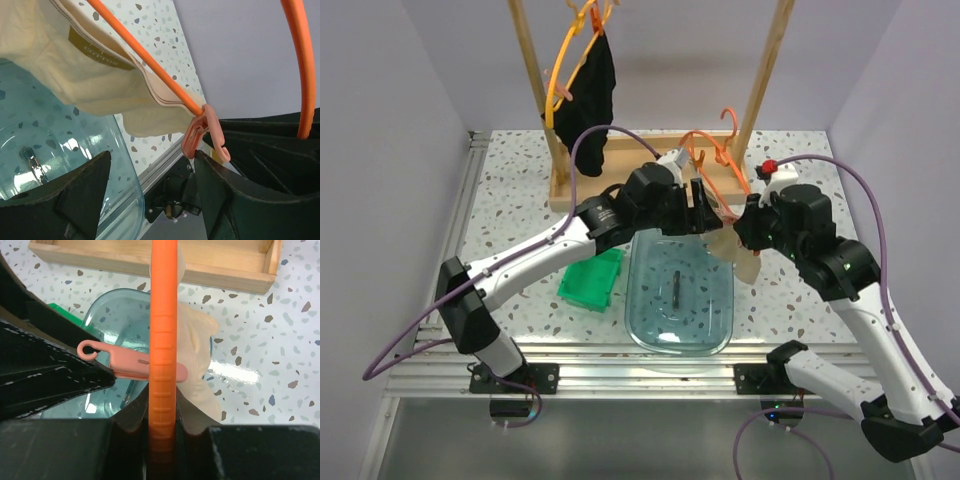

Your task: Remove the underwear clipped to the hanger

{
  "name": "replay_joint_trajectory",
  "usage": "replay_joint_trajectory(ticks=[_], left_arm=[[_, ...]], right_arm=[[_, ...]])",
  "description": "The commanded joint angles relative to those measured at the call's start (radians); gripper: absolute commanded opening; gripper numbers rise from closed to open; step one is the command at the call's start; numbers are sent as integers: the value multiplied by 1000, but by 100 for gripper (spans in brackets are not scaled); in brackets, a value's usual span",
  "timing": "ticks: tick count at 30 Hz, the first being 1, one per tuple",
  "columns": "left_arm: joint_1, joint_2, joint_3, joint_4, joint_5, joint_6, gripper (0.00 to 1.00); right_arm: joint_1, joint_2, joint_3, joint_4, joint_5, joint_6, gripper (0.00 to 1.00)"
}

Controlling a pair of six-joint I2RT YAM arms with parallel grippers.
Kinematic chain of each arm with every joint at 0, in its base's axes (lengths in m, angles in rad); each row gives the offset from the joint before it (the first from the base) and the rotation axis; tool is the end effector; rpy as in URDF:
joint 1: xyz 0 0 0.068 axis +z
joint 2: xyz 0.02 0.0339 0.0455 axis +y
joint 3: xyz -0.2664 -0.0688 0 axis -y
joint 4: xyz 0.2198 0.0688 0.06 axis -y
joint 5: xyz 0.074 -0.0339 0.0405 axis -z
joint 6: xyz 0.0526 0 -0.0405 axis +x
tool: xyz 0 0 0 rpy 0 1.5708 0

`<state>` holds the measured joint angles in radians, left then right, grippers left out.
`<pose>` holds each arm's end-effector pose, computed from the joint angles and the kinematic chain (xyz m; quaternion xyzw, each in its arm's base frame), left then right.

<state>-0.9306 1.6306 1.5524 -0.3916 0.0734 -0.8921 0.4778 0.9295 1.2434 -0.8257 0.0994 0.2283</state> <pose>0.2194 -0.3010 0.3648 0.0356 0.8512 -0.4323 0.2956 0.1456 0.0695 0.3900 -0.0824 0.8584 0.1342 0.4882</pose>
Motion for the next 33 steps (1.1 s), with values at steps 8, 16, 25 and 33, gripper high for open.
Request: replay_joint_trajectory(ticks=[8,16,25,33], left_arm=[[7,-207,-121,97,-107,-82,78],[47,-161,-35,131,4,-186,100],[82,-17,12,207,264,-333,100],[82,46,28,267,307,-416,100]], right_arm=[[-8,-15,60,94,-9,2,0],[-7,-14,60,105,-52,-44,0],[-7,-3,48,137,-40,-132,0],[-7,12,45,163,-43,-165,0]])
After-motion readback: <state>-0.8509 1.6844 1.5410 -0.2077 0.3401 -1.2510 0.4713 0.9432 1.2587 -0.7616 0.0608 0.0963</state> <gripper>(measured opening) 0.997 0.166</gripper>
